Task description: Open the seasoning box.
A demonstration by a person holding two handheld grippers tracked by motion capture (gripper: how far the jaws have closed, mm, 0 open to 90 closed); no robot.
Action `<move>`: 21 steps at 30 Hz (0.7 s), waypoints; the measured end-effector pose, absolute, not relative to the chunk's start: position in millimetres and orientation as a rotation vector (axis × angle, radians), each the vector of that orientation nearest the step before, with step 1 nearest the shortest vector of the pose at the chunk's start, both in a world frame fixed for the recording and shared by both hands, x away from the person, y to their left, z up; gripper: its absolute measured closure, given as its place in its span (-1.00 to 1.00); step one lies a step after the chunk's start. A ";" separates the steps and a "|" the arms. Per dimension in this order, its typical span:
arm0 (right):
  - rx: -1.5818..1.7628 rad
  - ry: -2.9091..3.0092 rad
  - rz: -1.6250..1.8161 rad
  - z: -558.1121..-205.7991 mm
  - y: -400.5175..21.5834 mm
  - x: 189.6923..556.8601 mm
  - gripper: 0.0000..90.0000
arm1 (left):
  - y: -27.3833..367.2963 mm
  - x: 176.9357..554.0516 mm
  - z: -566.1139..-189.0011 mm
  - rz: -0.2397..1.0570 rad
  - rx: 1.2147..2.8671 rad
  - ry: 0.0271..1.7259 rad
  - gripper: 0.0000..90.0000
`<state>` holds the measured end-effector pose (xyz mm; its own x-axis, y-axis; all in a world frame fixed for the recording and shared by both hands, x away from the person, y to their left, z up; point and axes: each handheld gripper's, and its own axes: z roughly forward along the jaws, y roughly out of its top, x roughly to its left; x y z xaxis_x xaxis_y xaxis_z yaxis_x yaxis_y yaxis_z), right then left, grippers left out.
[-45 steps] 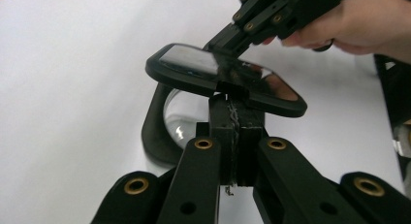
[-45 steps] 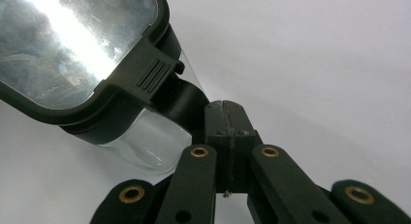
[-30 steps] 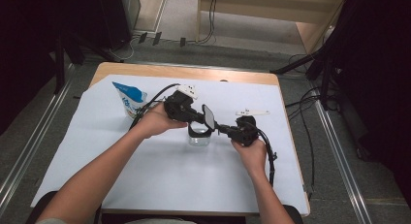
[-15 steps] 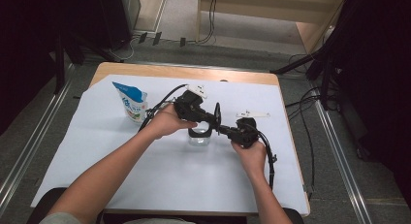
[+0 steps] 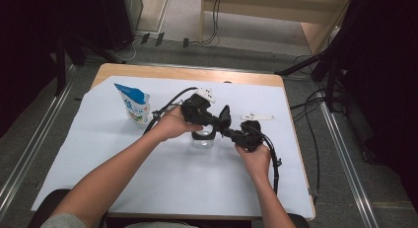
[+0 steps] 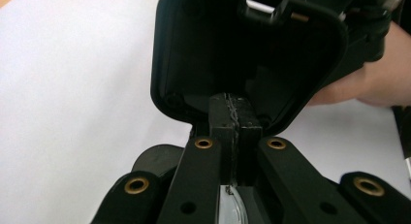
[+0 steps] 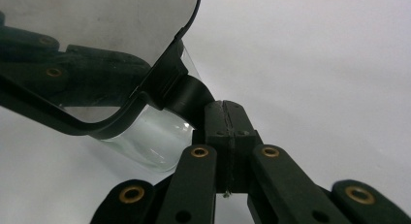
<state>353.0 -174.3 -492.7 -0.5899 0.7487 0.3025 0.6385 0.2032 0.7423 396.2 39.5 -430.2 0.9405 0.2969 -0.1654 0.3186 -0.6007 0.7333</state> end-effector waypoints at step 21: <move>1.311 2.350 1.343 -484.4 -178.6 343.3 1.00 | 73.7 388.4 -419.8 -0.113 2.212 0.438 0.86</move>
